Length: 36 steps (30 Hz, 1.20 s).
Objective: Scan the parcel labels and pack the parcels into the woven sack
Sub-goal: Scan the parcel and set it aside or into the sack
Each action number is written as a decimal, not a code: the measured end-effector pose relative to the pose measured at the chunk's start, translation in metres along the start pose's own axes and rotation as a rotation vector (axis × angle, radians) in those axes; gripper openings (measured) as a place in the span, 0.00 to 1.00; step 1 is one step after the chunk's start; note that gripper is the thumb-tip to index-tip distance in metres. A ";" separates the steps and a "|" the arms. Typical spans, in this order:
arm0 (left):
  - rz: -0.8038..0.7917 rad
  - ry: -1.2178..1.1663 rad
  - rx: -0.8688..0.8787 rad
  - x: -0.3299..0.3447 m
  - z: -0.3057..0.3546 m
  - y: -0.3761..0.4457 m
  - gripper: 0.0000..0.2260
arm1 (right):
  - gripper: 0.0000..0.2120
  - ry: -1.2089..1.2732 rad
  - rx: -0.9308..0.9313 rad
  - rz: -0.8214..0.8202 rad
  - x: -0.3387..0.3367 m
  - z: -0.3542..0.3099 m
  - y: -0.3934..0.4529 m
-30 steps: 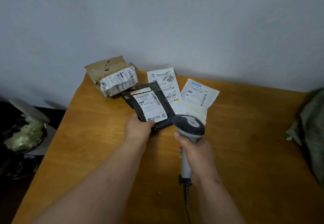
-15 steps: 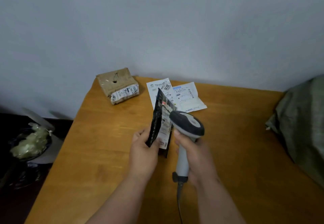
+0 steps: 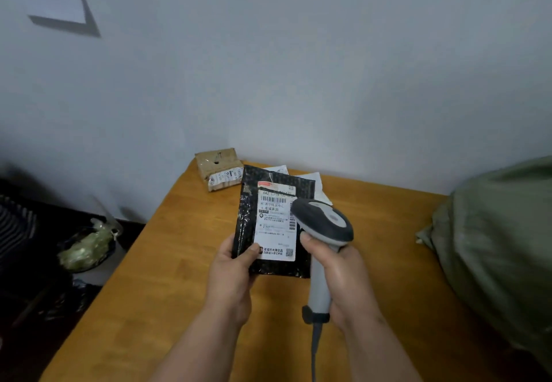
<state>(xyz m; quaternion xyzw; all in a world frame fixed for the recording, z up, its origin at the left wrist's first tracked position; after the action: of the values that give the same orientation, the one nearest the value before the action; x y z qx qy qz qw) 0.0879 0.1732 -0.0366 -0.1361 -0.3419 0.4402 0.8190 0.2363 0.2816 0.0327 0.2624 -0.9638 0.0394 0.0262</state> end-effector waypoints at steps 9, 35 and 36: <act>0.038 -0.044 0.100 0.011 -0.011 -0.064 0.13 | 0.09 0.013 -0.040 -0.115 -0.019 -0.043 -0.055; 0.005 -0.075 0.169 0.014 -0.013 -0.122 0.12 | 0.14 0.057 -0.099 -0.105 -0.037 -0.079 -0.112; 0.004 -0.077 0.169 0.014 -0.014 -0.124 0.12 | 0.14 0.059 -0.099 -0.104 -0.038 -0.079 -0.114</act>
<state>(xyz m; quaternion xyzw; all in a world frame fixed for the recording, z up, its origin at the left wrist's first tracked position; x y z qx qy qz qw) 0.1805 0.1138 0.0246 -0.0503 -0.3343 0.4741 0.8130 0.3291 0.2101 0.1161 0.3090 -0.9485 -0.0019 0.0697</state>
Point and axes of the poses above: each hand's wrist, its own y-axis towards the middle knuckle, its own x-axis out of the palm, z = x × y, the point moved 10 cm from there along y, towards the middle knuckle, and after that the axes turned 10 degrees about -x, right-handed, at the moved point
